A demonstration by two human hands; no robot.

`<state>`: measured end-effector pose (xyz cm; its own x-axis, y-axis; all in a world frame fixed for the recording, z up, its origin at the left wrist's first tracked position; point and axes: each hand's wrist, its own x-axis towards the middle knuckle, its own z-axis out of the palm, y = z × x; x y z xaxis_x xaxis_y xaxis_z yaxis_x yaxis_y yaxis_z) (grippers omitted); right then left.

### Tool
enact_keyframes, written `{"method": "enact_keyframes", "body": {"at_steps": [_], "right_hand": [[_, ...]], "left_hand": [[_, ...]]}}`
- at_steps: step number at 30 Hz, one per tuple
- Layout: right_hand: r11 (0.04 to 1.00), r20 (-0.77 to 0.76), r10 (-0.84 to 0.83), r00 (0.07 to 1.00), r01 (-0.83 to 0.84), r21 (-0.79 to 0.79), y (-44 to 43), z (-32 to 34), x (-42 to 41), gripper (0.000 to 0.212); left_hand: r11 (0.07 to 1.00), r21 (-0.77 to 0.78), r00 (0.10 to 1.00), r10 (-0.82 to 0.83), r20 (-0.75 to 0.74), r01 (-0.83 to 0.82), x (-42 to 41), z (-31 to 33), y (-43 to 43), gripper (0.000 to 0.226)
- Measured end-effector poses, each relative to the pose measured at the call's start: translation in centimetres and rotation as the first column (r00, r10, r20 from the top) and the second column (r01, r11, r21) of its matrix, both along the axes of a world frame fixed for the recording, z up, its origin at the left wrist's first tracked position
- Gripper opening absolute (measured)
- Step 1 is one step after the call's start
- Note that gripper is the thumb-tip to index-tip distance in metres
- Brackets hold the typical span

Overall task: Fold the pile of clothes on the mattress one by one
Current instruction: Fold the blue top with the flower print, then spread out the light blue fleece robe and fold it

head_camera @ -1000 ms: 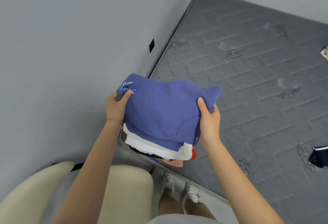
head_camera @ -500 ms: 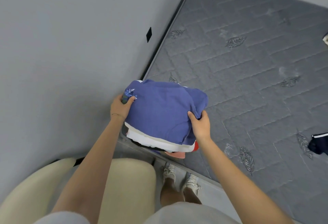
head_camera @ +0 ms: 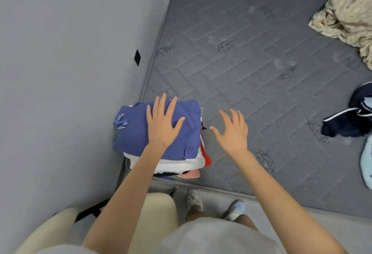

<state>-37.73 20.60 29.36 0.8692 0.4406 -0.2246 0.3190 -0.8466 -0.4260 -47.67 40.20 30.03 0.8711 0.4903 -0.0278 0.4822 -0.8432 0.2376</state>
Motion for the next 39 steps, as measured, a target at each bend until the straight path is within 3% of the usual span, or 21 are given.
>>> {"method": "enact_keyframes", "body": {"at_steps": [5, 12, 22, 26, 39], "right_hand": [[0.997, 0.065, -0.005, 0.998, 0.01, -0.076, -7.3, 1.6, 1.3, 0.073], [0.979, 0.145, -0.073, 0.987, 0.099, -0.18, -23.8, 3.8, 3.5, 0.075], [0.92, 0.12, -0.263, 0.957, 0.287, -0.268, -48.2, 4.0, 4.4, 0.072], [0.896, 0.121, -0.343, 0.931, 0.364, -0.254, -53.4, 4.0, 5.5, 0.071], [0.859, 0.084, -0.461, 0.884, 0.468, -0.21, -63.4, 1.6, 17.4, 0.073]], "left_hand": [[0.989, 0.026, 0.987, -0.143, -0.073, 0.145, 4.4, 0.8, -6.6, 0.067], [0.94, 0.018, 0.94, -0.34, 0.004, 0.34, 10.6, 1.7, -22.0, 0.068], [0.865, -0.044, 0.863, -0.501, -0.057, 0.5, 15.6, -0.3, -45.8, 0.074], [0.807, -0.023, 0.803, -0.59, -0.084, 0.59, 17.6, 0.0, -51.0, 0.074], [0.796, -0.05, 0.791, -0.606, -0.088, 0.604, 31.8, -3.1, -60.3, 0.072]]}}
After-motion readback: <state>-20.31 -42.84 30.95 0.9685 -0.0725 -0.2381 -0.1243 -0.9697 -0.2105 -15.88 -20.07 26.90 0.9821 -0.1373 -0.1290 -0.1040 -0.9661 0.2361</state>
